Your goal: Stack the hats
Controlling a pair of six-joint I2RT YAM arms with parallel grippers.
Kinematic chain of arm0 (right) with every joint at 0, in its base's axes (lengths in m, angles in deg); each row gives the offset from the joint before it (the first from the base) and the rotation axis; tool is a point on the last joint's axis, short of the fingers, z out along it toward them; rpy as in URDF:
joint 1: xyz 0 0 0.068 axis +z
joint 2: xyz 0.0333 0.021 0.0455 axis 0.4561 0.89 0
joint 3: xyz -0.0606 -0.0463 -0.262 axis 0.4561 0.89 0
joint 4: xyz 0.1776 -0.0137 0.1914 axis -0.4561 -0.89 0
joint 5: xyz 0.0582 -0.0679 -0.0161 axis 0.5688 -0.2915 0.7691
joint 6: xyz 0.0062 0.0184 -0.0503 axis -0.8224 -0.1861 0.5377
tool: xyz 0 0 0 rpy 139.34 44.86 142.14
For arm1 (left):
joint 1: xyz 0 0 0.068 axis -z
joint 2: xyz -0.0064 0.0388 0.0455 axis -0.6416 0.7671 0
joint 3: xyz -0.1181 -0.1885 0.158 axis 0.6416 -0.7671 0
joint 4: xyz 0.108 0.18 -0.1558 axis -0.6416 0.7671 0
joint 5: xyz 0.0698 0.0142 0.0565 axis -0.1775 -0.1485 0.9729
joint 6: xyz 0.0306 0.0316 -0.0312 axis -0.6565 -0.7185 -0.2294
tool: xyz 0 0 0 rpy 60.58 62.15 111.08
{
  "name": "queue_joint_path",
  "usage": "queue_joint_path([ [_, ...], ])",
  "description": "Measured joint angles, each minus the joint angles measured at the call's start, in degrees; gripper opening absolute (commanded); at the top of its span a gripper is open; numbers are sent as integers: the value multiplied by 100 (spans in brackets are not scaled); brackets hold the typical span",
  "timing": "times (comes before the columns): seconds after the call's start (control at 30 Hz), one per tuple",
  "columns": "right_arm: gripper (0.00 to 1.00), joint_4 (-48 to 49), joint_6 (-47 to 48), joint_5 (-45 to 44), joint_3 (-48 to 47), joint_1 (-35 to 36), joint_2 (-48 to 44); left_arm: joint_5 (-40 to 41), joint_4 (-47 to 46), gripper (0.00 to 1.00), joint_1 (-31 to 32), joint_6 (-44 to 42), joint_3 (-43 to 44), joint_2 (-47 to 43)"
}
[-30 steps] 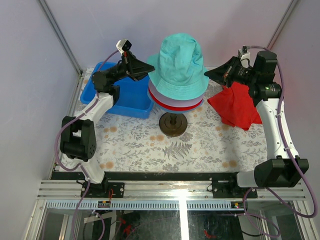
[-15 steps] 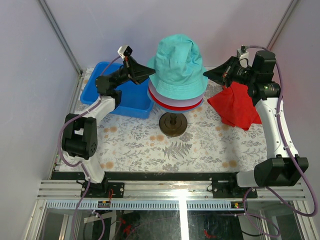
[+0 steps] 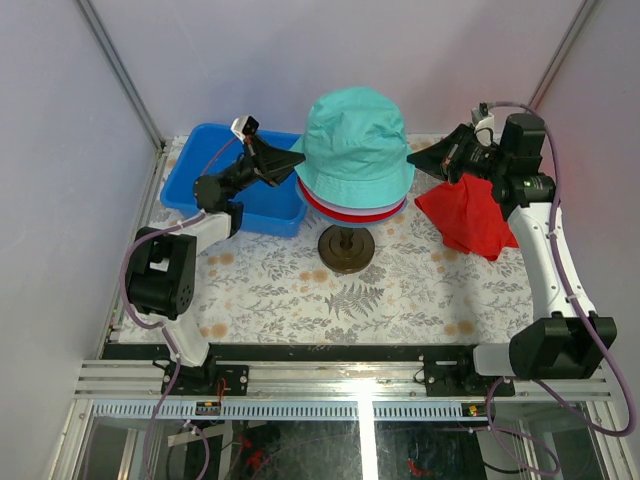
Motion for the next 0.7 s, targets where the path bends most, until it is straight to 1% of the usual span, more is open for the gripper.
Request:
queue_joint_path([
  [0.23, 0, 400, 256, -144, 599, -4, -363, 83, -20, 0, 7, -15, -144, 17],
  [0.47, 0, 614, 619, -269, 833, -4, -505, 160, -37, 0, 42, -61, -201, 175],
  [0.57, 0, 588, 708, -306, 798, 11, -520, 175, -39, 0, 44, -61, -37, 284],
  [0.7, 0, 400, 828, -446, 697, 48, -529, 79, -39, 0, 44, -59, 398, 551],
])
